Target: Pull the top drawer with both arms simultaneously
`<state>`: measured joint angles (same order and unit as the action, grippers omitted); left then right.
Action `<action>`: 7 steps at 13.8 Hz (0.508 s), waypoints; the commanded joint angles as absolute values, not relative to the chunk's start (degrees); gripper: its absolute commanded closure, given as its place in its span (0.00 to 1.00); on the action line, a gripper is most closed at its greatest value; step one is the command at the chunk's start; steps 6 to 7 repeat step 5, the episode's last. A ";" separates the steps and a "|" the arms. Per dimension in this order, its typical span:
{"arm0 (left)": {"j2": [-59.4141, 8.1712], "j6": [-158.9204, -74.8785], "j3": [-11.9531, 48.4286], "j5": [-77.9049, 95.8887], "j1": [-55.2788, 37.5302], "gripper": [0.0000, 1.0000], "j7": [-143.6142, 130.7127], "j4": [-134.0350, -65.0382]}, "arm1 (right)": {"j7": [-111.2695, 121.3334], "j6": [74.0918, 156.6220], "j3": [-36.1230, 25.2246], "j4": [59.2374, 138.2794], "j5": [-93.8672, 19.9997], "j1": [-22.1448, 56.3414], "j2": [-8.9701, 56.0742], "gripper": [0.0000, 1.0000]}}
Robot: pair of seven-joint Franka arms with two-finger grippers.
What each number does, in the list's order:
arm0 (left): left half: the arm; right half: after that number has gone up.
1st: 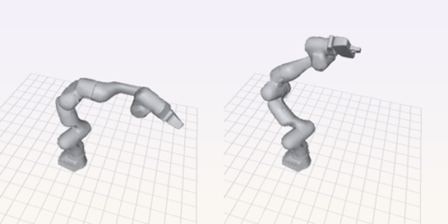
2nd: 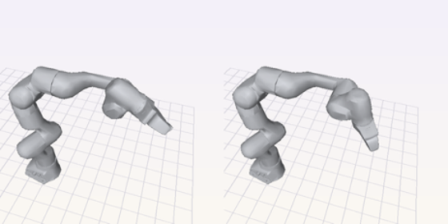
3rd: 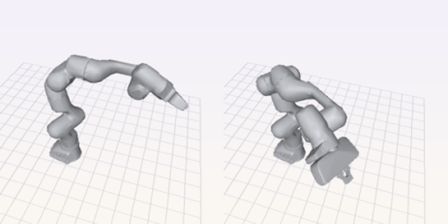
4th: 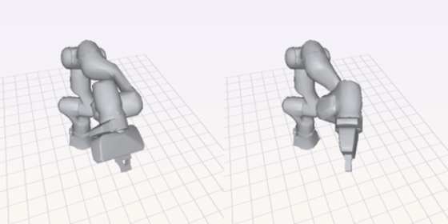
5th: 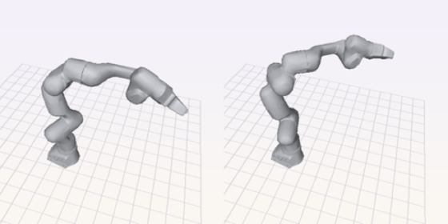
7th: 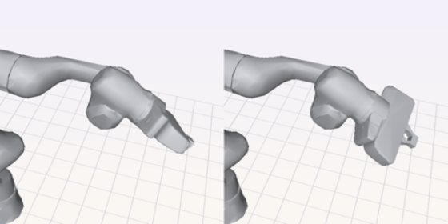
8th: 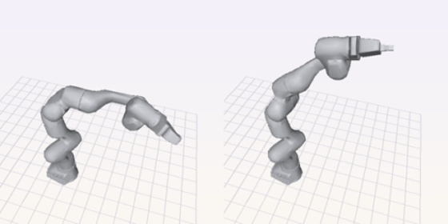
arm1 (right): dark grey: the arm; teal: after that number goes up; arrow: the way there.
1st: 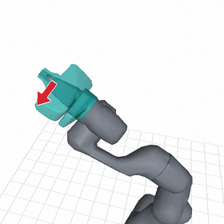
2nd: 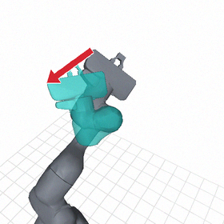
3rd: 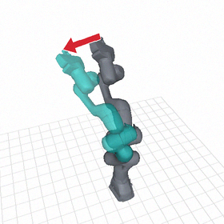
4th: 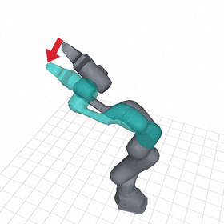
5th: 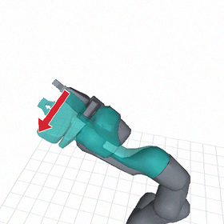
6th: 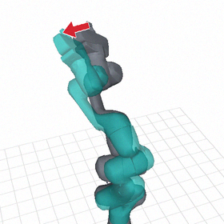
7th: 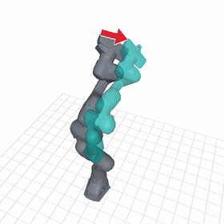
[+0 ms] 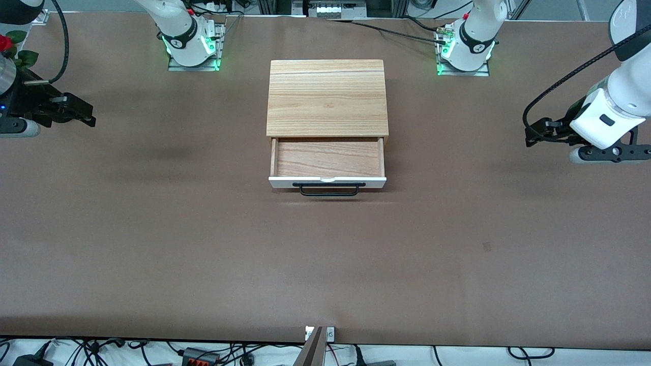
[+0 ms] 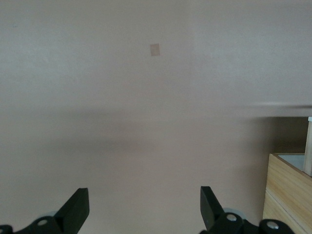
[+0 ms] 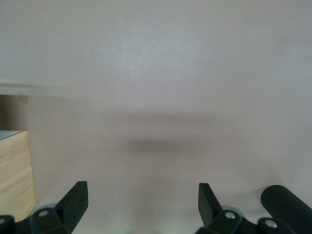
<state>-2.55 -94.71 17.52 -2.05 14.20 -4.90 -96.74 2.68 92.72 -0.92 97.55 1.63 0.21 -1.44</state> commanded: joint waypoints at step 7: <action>-2.02 -95.71 17.84 0.61 14.77 0.00 -2.99 -97.65 | 1.85 92.37 -0.53 96.42 1.58 0.09 -1.14 0.00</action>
